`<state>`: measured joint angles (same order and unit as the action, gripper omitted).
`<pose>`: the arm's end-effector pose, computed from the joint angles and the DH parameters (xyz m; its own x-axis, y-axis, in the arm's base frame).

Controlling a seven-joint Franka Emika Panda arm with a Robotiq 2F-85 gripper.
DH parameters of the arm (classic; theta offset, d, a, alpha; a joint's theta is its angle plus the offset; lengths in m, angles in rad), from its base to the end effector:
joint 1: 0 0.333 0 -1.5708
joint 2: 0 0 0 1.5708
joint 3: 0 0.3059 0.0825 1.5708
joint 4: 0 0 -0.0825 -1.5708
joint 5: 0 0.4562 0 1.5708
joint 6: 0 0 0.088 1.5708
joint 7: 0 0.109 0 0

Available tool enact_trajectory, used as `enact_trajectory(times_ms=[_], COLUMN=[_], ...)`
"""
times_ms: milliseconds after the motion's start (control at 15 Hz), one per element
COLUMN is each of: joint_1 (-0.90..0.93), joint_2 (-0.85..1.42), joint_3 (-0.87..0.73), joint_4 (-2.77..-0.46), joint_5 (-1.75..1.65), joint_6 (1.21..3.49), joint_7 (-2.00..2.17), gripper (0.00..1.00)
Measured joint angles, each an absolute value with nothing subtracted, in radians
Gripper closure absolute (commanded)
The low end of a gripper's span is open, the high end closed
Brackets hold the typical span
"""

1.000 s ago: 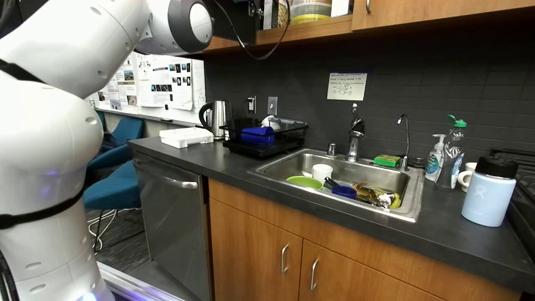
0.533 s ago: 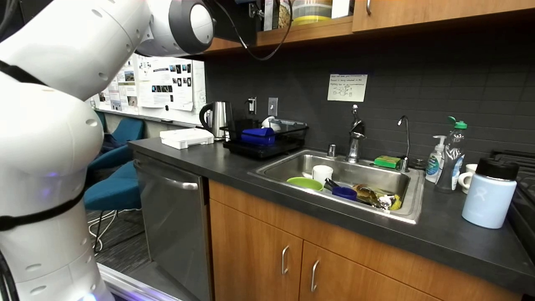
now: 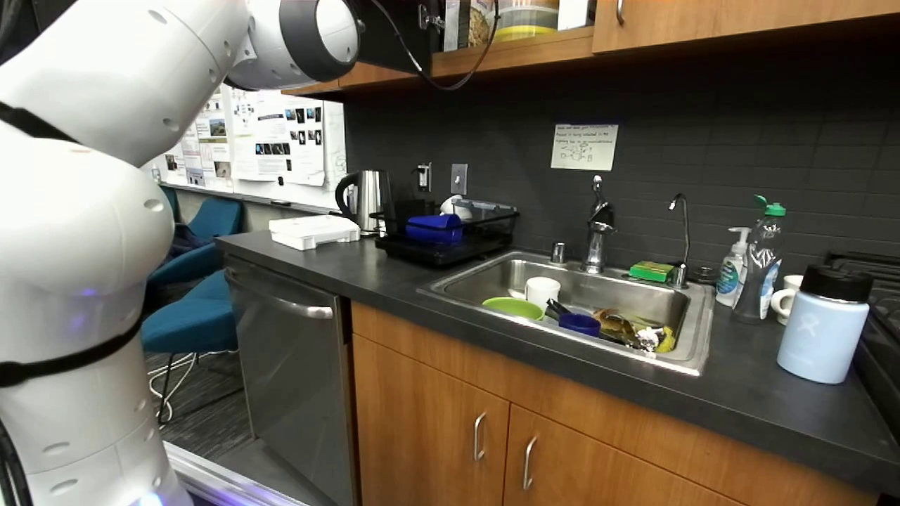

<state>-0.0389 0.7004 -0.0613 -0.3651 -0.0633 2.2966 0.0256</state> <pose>0.7500 -0.0453 0.8538 0.3355 0.0250 0.9417 -0.1245 -0.9897 0.0706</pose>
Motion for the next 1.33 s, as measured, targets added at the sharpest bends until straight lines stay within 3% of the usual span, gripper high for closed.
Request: enact_trajectory(times_ms=[733,1333], joint_1=[-0.032,-0.018], joint_2=[0.571,0.425], joint_3=[-0.062,-0.051], joint_4=[-0.365,-0.366], joint_5=[-0.078,-0.077], joint_6=[1.982,1.563], joint_7=[-0.021,-0.091], gripper=[0.0,0.0])
